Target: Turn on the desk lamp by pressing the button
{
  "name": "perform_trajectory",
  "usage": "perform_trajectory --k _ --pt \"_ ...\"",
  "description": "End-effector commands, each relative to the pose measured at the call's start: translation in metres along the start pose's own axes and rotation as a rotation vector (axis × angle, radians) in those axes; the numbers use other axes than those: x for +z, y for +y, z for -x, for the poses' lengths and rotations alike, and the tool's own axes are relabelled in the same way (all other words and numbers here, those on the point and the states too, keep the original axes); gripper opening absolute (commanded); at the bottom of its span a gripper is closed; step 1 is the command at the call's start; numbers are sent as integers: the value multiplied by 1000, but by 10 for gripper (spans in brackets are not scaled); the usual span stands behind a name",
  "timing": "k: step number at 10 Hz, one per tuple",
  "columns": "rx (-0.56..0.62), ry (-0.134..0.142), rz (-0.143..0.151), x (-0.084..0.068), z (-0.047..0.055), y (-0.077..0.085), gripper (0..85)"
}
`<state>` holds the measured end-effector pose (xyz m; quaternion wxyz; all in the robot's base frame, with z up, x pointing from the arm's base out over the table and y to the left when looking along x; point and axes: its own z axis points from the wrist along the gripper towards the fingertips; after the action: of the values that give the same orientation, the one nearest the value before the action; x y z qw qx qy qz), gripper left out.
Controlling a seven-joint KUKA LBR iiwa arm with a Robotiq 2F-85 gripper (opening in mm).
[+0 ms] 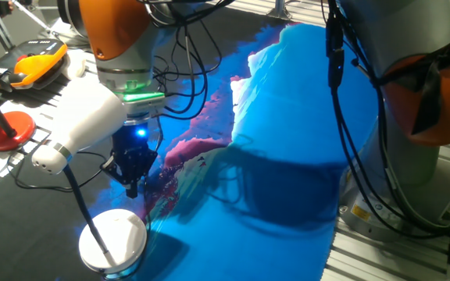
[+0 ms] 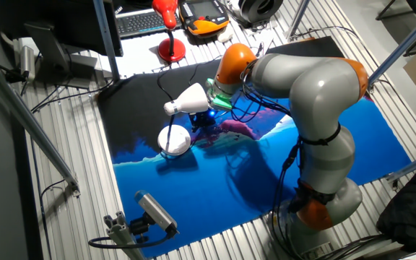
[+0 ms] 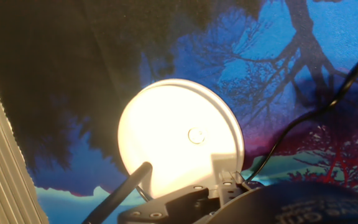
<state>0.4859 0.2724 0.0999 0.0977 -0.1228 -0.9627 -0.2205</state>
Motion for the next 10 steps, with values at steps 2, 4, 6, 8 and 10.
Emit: perform_trajectory --k 2,4,6,8,10 --pt "-7 -11 -4 0 0 0 0" --pt "-47 -20 -29 0 0 0 0" --pt "-69 -22 -28 0 0 0 0" --pt "-79 -33 -38 0 0 0 0" --pt "-82 -34 -12 0 0 0 0"
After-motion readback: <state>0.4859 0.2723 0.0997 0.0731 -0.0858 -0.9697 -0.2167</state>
